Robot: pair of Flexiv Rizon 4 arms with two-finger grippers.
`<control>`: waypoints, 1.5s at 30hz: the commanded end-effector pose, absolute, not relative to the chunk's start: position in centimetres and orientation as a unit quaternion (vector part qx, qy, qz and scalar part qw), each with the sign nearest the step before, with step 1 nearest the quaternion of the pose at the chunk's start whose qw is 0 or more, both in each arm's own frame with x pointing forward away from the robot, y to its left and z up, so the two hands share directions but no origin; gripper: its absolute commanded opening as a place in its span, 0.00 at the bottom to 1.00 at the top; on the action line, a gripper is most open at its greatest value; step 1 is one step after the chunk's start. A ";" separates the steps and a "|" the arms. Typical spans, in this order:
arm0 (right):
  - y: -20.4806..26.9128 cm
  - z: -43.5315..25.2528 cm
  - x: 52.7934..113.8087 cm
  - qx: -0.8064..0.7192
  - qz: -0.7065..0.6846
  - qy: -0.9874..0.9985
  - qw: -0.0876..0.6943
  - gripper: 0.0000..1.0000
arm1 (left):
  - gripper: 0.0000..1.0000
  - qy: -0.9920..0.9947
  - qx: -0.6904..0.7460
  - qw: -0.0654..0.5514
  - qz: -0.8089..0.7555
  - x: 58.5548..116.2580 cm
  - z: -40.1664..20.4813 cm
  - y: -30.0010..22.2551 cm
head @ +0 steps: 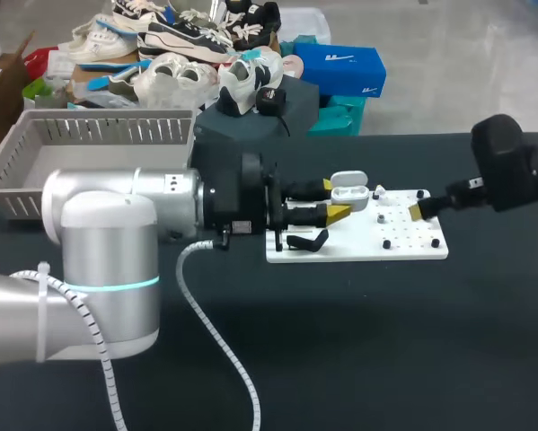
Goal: Pick up each earbud case from the left stands, insert the matching earbuds, close the lid, and place the case in the box.
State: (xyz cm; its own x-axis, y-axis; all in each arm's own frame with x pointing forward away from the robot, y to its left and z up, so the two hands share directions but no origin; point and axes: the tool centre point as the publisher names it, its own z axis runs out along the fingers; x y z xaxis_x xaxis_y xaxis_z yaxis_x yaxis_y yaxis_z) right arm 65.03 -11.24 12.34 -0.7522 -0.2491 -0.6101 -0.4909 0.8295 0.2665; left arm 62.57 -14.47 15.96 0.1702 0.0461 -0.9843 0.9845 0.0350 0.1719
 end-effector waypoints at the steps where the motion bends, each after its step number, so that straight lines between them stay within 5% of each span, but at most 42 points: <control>1: -11.7 12.2 64.8 -0.197 0.194 0.917 0.288 1.00 | 0.00 0.474 0.540 0.544 -0.433 62.6 15.6 -14.6; 29: -12.6 10.3 65.1 -0.199 0.178 0.923 0.275 1.00 | 0.00 0.457 0.579 0.553 -0.386 62.4 14.4 -13.8; 45: -16.1 9.8 65.9 -0.205 0.049 0.950 0.229 1.00 | 0.00 0.462 0.578 0.554 -0.382 62.4 14.2 -13.6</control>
